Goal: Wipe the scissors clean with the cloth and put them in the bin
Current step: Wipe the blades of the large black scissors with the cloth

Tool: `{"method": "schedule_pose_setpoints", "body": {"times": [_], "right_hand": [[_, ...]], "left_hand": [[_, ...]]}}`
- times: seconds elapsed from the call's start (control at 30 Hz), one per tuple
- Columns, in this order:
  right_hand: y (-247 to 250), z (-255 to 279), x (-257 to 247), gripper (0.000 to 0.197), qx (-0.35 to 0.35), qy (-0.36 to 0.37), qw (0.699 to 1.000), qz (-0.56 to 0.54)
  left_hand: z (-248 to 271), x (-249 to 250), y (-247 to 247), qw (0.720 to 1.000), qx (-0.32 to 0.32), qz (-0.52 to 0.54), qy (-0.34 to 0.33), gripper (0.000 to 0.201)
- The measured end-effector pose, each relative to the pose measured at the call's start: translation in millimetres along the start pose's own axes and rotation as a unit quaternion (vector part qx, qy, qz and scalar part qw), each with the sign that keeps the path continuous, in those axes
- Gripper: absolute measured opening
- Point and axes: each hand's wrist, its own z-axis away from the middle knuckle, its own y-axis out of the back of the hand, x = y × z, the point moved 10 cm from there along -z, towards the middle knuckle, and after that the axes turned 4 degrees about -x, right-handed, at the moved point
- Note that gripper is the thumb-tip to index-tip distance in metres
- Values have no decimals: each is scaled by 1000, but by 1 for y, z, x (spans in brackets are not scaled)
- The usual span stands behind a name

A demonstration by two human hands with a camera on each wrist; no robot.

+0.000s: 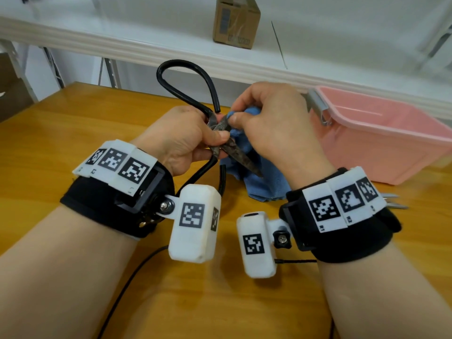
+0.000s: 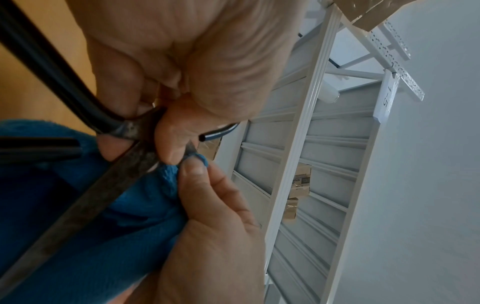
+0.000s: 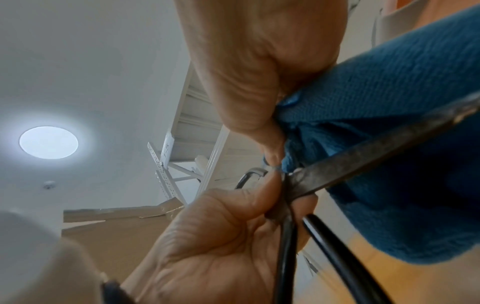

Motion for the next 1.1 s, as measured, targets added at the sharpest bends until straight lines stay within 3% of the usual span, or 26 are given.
{"method": "schedule_pose_setpoints", "body": {"times": [0.2,0.37,0.6,0.77,1.0,1.1], "right_hand": [[16,-1,12,13,62,-29,998,-9],[5,-1,0,13,10,-10,1000,17],[18,-1,11,5,78,-25,997,1],[-4,3,-3,7,3,0,1000,26],[22,1,13,1,93,-30,995,7],[10,4,-3,2,47,-4,998,38]], "left_hand": [[0,-3,-8,999,-16,-28,7,22],[0,-1,-2,999,-10,-45,1,24],[1,-1,-7,998,-15,-56,1,24],[2,1,0,999,-2,-50,-6,23],[5,3,-12,997,-22,-67,-9,22],[4,3,-4,998,-11,-66,-9,21]]}}
